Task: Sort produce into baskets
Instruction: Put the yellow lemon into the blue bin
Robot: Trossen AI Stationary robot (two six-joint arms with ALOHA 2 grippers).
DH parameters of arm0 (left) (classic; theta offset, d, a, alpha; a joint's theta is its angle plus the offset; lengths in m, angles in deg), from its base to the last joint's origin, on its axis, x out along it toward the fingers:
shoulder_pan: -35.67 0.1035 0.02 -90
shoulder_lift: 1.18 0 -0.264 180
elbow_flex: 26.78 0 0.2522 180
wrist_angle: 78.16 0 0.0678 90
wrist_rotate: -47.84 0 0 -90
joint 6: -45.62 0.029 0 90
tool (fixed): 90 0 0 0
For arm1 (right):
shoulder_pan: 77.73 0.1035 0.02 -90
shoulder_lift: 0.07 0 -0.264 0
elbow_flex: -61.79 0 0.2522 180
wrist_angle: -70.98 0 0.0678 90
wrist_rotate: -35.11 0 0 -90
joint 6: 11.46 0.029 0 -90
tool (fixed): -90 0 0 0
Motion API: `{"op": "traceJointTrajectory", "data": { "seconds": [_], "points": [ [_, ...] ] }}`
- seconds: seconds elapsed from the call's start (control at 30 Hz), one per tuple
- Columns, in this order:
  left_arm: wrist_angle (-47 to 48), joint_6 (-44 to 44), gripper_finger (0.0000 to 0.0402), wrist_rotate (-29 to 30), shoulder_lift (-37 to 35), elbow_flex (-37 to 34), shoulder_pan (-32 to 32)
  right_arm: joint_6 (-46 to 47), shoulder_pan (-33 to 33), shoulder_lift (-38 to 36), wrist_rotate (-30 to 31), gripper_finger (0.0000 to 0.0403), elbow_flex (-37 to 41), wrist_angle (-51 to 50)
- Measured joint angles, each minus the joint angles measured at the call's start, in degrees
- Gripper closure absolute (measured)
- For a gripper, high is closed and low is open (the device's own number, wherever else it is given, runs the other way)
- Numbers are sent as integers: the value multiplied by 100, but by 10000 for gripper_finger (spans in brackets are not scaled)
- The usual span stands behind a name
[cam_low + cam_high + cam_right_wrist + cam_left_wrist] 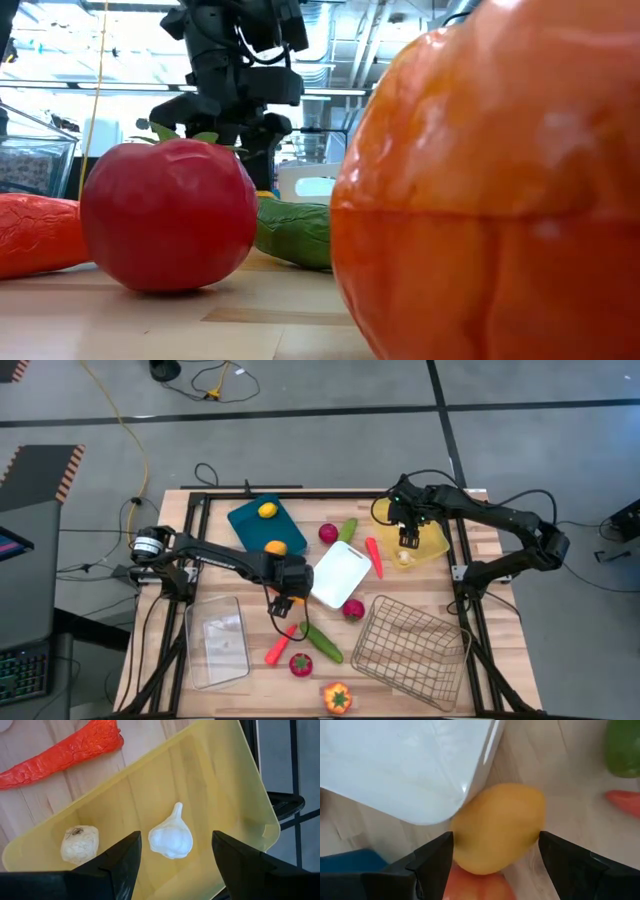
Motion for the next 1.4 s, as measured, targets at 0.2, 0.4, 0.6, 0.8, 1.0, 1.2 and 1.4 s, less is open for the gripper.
{"op": "traceJointTrajectory", "data": {
  "seconds": [0.2, 0.4, 0.6, 0.8, 1.0, 1.2, 1.4],
  "points": [
    [-396, 111, 126, -44, -11, -217, 4, 0, -1, 0, 0, 132, 1, 2],
    [-727, 265, 126, -60, -29, -422, 4, 0, 0, 0, 2, 132, 0, 4],
    [-858, 274, 131, -3, -30, -557, 4, 0, 0, 0, 2, 132, 0, 4],
    [-882, 258, 181, 51, -21, -566, 13, -2, -1, 0, 2, 132, 0, 8],
    [-882, 255, 223, 58, -15, -566, 13, -2, 0, 0, 2, 132, 0, 8],
    [-871, 247, 225, 64, -11, -560, 13, -2, 0, 0, 2, 132, 0, 8],
    [-702, 144, 226, 46, 30, -256, 15, -3, -2, 0, 2, 132, 0, 8]
  ]
}}
